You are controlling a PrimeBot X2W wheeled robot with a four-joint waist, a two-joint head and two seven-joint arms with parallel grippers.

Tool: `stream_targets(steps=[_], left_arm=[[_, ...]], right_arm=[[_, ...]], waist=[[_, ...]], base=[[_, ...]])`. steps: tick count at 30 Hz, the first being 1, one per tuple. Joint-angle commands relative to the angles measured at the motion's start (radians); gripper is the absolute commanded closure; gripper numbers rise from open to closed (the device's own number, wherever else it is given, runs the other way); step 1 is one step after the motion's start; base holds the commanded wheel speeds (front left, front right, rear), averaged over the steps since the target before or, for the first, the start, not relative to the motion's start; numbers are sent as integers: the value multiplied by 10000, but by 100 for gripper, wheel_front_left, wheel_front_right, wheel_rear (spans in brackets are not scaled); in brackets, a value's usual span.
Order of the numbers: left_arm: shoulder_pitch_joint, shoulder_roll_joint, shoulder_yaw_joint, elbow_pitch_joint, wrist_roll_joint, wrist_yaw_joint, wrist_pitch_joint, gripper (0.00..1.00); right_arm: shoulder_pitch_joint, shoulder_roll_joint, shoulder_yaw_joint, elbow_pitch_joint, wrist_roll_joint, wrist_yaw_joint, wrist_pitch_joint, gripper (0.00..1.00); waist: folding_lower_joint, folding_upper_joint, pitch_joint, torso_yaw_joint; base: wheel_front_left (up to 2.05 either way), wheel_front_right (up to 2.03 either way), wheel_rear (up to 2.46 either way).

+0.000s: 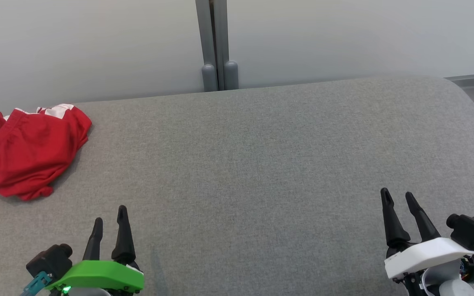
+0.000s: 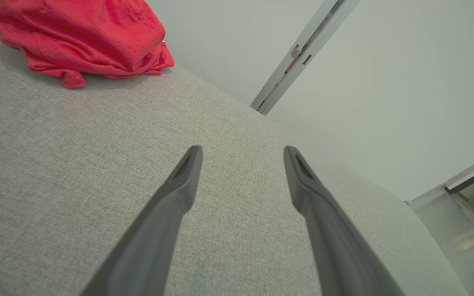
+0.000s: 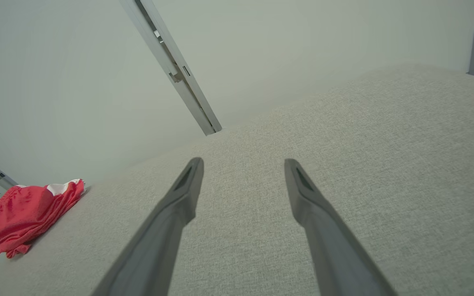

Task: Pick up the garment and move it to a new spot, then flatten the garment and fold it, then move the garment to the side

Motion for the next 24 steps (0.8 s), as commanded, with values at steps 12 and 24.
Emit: stream_targets(steps=[12, 24], left_arm=[[72, 85, -219, 49, 1187, -36, -382, 0], [117, 94, -399, 201, 1954, 31, -653, 0]], right_arm=[[124, -79, 86, 2, -1586, 5, -375, 0], [188, -90, 153, 43, -2714, 4, -655, 0]], waist=[[0, 0, -32, 7], [0, 0, -62, 34]], base=[[0, 0, 0], [0, 0, 0]])
